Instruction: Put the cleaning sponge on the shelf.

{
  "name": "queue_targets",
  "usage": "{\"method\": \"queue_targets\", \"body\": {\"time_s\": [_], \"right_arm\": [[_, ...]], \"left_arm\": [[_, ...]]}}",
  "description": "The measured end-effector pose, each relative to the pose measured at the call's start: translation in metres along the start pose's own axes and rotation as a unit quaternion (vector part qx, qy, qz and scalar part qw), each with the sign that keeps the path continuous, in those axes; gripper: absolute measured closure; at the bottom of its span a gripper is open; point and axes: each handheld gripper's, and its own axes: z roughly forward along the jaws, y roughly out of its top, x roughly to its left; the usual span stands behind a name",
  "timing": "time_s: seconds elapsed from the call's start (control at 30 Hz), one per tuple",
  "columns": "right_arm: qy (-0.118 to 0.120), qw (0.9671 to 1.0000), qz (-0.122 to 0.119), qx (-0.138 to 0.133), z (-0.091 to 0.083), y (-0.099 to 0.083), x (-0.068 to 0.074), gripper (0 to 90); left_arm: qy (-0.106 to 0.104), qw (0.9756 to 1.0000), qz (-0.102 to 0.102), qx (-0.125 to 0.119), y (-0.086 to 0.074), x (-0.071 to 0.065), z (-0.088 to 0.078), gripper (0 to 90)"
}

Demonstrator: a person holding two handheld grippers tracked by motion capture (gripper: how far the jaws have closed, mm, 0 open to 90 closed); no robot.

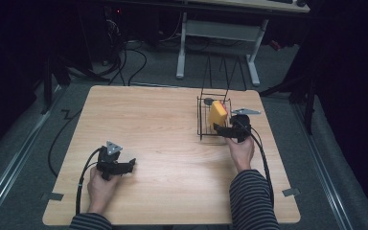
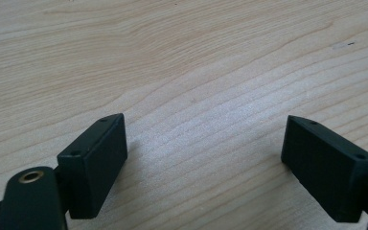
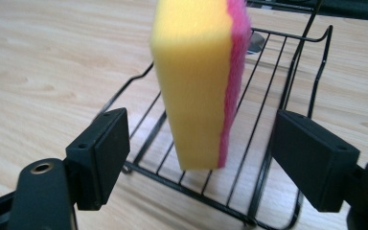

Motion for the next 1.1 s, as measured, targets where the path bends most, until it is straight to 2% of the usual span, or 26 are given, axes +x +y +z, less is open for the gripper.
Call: {"method": "queue_targets", "body": {"time_s": [0.17, 0.27, 0.43, 0.5, 0.57, 0.73, 0.77, 1.1], "right_arm": [[0.009, 0.9999, -0.001, -0.012, -0.011, -0.001, 0.002, 21.0], [0.012, 0.9995, 0.006, -0.029, -0.018, -0.005, 0.002, 23.1], [0.011, 0.9996, 0.0, -0.025, -0.028, -0.009, 0.002, 23.1], [0.017, 0.999, 0.0, -0.04, -0.034, -0.01, 0.002, 25.6], [0.02, 0.9984, 0.01, -0.052, -0.041, -0.013, 0.002, 26.4], [0.019, 0.9982, -0.004, -0.057, -0.055, -0.016, 0.002, 26.6], [0.022, 0.9972, 0.003, -0.072, -0.063, -0.019, 0.002, 28.0], [0.028, 0.9947, 0.011, -0.098, -0.092, -0.034, -0.003, 29.8]], "left_arm": [[0.0, 1.0, 0.0, 0.0, 0.0, 0.0, 0.0, 16.5], [0.0, 1.0, 0.0, 0.0, 0.0, 0.0, 0.0, 16.5], [0.0, 1.0, 0.0, 0.0, 0.0, 0.0, 0.0, 16.5], [0.0, 1.0, 0.0, 0.0, 0.0, 0.0, 0.0, 16.5], [0.0, 1.0, 0.0, 0.0, 0.0, 0.0, 0.0, 16.5], [0.0, 1.0, 0.0, 0.0, 0.0, 0.0, 0.0, 16.5], [0.0, 1.0, 0.0, 0.0, 0.0, 0.0, 0.0, 16.5], [0.0, 1.0, 0.0, 0.0, 0.0, 0.0, 0.0, 16.5]]}}
